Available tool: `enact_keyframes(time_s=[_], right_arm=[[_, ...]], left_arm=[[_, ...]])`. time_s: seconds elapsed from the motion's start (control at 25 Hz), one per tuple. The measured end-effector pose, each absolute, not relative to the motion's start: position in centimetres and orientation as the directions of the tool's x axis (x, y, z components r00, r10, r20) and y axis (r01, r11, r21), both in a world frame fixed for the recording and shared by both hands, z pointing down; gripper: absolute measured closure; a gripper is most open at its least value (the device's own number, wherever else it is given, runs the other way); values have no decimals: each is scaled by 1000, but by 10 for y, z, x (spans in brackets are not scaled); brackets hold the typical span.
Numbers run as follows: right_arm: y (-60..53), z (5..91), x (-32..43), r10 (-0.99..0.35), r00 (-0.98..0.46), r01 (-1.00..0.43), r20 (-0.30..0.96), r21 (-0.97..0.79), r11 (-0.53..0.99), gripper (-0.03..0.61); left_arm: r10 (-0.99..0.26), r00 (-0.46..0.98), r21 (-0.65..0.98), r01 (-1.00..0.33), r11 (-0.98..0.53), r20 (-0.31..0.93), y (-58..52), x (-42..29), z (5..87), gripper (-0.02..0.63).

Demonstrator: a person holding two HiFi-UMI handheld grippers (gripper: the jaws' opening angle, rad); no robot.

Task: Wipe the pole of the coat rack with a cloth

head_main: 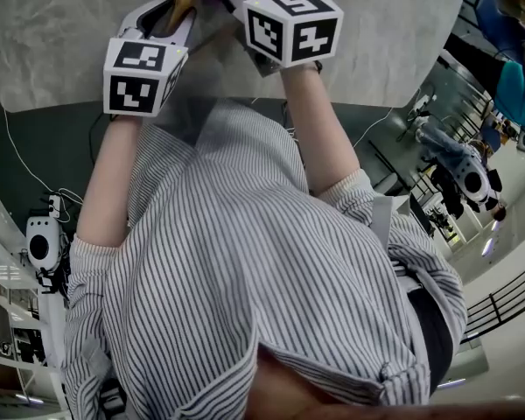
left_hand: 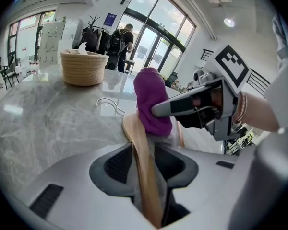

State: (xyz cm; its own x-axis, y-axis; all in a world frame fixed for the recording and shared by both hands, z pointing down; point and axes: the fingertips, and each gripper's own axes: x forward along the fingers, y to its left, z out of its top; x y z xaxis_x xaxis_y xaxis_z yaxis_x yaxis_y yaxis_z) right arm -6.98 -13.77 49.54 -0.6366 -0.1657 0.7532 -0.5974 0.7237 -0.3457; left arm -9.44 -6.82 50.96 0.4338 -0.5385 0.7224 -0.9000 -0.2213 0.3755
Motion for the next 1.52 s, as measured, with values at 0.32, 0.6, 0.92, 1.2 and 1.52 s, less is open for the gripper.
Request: enact_keyframes(time_s=[0.32, 0.6, 0.92, 1.2, 1.52], right_arm=[[-140, 493, -70, -177, -639, -597, 748, -338, 727, 495], [-134, 489, -69, -188, -640, -588, 745, -318, 744, 495], [-115, 489, -74, -172, -635, -572, 753, -308, 760, 495], [-98, 490, -80, -165, -627, -567, 762, -300, 768, 495], [-85, 490, -81, -167, -619, -574, 767, -297, 763, 495]], left_arm=[[-553, 422, 396, -902, -173, 719, -56, -115, 503, 454], [-527, 408, 393, -908, -147, 745, -11, -116, 504, 451], [-511, 400, 413, -906, -93, 761, 31, -117, 505, 451], [-502, 400, 406, -908, -103, 767, 45, -125, 508, 449], [-493, 409, 406, -906, -120, 768, 46, -131, 511, 449]])
